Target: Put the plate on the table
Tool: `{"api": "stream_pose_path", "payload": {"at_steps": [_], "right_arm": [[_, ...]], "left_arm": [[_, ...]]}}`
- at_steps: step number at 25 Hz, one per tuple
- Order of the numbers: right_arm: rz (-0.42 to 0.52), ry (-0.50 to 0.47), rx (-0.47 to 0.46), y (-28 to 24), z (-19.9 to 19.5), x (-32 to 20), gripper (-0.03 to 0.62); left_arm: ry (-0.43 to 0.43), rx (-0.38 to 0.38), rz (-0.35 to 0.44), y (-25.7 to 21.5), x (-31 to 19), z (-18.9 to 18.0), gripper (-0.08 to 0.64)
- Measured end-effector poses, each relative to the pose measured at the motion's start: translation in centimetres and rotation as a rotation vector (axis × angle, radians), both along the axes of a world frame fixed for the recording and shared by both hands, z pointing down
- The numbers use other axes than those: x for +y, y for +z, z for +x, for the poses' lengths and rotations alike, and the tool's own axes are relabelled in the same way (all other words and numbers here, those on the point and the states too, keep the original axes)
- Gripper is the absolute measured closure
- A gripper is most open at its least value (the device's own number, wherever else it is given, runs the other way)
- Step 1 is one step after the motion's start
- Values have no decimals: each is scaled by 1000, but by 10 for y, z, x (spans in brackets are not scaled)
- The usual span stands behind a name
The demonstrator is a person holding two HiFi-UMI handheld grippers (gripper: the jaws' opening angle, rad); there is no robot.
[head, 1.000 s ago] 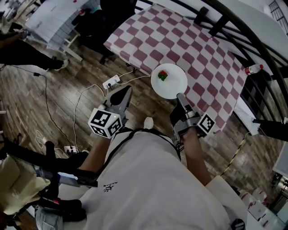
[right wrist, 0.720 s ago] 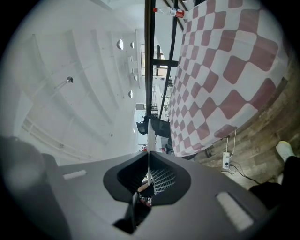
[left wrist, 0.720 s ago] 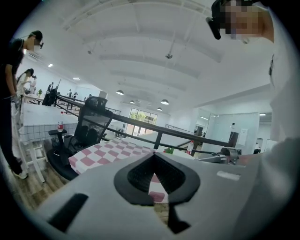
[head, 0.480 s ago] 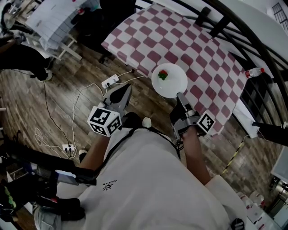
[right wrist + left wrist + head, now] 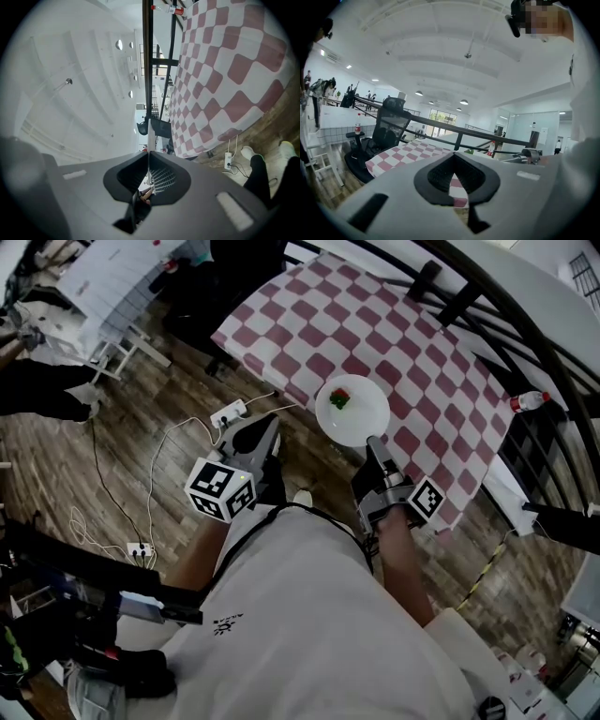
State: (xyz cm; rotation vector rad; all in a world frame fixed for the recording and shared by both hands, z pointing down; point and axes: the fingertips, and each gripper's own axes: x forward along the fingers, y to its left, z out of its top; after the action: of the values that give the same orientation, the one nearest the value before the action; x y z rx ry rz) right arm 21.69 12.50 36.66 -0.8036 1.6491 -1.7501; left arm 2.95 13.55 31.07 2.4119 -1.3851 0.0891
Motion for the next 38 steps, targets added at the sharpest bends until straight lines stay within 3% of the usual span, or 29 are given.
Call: {"api": "stream_pose_path", "payload": {"at_steps": [17, 38], "right_arm": [[-4, 54, 11, 2, -27, -79, 574], [-10, 156, 31, -13, -113, -239, 574]], "left_arm": [[53, 6, -16, 8, -89, -31, 558], [160, 22, -32, 3, -270, -118, 558]]}}
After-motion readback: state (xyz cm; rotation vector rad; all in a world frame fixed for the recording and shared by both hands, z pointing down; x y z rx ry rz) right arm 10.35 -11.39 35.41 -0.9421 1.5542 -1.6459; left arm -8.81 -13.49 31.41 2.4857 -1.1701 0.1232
